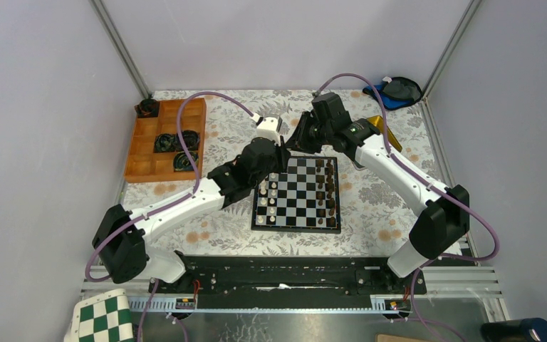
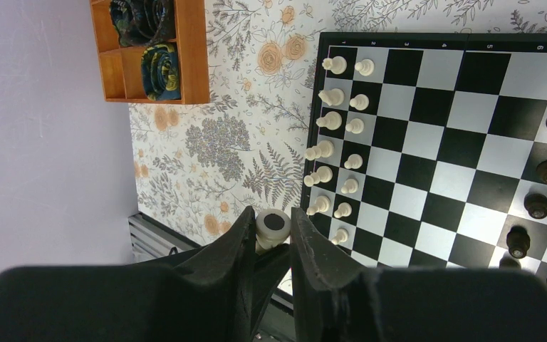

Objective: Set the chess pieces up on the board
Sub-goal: Place the chess piece on the chessboard.

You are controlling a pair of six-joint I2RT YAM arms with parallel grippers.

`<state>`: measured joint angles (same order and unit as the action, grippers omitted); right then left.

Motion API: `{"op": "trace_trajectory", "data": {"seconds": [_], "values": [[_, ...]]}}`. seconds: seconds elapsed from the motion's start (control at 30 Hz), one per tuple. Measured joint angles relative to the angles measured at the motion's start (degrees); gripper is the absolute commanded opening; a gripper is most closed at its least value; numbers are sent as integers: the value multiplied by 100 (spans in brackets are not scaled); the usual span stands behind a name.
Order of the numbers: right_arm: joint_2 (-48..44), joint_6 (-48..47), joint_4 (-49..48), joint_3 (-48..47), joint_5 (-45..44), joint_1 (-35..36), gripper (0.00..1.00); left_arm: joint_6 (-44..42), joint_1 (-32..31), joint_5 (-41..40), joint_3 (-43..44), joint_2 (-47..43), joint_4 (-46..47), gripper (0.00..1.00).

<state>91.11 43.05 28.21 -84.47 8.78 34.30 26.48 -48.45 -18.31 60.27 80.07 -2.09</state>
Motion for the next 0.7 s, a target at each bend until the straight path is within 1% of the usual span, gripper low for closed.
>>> {"op": "trace_trajectory", "data": {"seconds": [0.23,0.3,0.53,0.7], "values": [[2,0,-2,0,17,2,0,-22,0,-2,0,0,-4,3],[2,-2,-2,0,17,2,0,-24,0,-2,0,0,-7,0],[2,-2,2,0,42,9,0,-13,0,2,-55,-46,-2,0],[2,0,-15,0,103,57,14,138,0,-2,-133,-203,-76,0]]}}
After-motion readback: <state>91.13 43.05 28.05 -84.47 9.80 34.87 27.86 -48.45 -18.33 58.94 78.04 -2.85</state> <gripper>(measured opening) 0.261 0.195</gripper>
